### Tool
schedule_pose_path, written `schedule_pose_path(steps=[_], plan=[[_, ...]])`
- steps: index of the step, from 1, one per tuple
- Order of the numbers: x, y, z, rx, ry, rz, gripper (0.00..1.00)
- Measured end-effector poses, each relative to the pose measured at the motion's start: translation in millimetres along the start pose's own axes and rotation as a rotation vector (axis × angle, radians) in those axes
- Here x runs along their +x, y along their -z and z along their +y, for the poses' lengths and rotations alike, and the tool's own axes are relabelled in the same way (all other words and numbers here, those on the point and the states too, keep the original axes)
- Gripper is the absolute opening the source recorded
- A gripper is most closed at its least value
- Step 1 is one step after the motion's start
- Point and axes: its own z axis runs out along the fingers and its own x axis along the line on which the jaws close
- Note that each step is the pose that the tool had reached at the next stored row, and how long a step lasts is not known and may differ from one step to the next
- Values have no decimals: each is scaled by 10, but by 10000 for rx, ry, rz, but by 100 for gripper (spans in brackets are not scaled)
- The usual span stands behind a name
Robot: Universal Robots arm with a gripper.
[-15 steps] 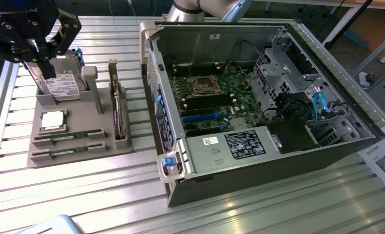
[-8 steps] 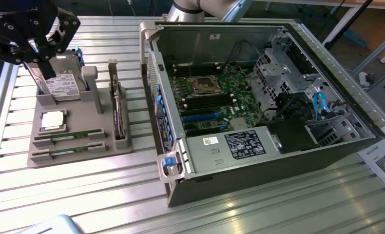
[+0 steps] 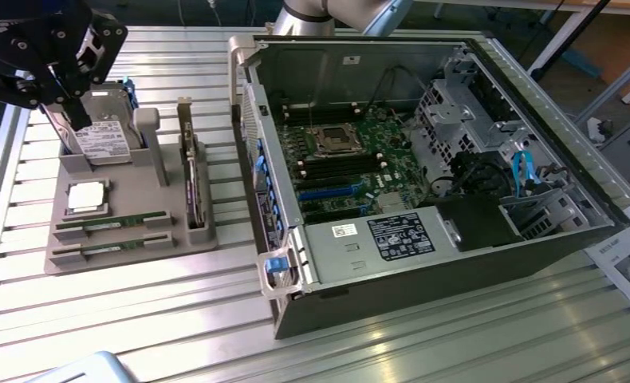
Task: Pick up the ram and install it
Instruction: 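Pick up the ram and move it above insertion slot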
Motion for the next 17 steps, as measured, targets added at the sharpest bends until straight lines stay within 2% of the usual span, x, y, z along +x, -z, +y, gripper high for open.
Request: schedule_pose_path(steps=[6,17], plan=[[0,0,0,-26,1058,48,10],[0,0,0,-65,2671,121,10]])
